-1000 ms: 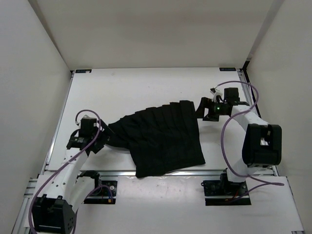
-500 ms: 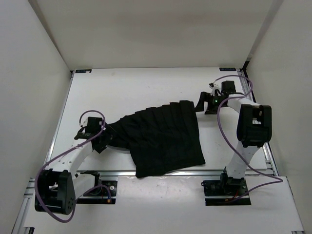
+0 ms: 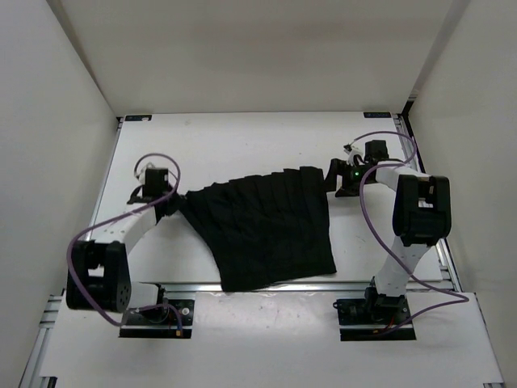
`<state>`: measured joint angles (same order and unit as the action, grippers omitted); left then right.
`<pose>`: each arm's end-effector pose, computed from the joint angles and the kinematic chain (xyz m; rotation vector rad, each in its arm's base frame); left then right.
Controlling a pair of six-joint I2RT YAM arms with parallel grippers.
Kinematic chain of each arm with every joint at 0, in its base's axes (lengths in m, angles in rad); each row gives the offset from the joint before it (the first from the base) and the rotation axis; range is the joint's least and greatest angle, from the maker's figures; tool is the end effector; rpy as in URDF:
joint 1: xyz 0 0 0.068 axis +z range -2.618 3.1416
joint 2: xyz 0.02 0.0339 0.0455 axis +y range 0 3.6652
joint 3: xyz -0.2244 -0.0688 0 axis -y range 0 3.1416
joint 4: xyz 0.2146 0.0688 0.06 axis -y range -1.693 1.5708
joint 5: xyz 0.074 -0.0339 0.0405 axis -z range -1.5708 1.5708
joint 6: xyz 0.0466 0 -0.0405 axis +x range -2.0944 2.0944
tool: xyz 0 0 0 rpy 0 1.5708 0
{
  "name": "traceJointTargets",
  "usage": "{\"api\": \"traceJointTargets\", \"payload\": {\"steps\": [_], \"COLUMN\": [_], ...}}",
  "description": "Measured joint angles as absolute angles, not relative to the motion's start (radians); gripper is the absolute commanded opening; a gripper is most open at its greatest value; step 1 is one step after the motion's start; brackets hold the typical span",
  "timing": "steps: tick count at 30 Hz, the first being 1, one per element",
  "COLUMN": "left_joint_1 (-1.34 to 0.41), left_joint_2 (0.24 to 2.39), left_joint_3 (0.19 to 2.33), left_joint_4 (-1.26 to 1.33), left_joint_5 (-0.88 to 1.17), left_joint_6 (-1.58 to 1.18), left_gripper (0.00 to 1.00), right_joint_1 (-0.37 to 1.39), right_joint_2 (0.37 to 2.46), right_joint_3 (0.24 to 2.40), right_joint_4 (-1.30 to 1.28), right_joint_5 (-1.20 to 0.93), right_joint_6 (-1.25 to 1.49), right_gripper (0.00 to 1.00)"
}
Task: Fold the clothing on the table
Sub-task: Flatten the skirt out
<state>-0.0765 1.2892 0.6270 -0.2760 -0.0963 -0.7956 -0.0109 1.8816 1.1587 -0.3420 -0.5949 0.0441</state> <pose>0.2346 -0.0135 0.1473 -0.9234 2.3437 -0.2382 0.3441 0.0224 0.1317 -0.1314 2.5452 0.7896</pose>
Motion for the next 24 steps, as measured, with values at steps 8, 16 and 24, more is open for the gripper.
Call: {"api": "traceJointTargets", "payload": {"steps": [8, 16, 24], "left_joint_1": [-0.103, -0.066, -0.22], "left_joint_2": [1.327, 1.235, 1.207], "left_joint_3": [0.889, 0.856, 0.762], "left_joint_4": [-0.159, -0.163, -0.278], "left_joint_5": [-0.171, -0.202, -0.126], "left_joint_6": [-0.555, -0.505, -0.555], "left_gripper": [0.65, 0.99, 0.99], "right_joint_1": [-0.004, 0.047, 0.015], "right_joint_2": [1.88, 1.88, 1.879], "right_joint_3": [1.158, 1.152, 1.112], "right_joint_4": [-0.343, -0.339, -0.285], "right_joint_5": [-0.603, -0.624, -0.678], "right_joint_6": [0.033, 0.046, 0.12], "right_gripper": [0.93, 0.94, 0.94]}}
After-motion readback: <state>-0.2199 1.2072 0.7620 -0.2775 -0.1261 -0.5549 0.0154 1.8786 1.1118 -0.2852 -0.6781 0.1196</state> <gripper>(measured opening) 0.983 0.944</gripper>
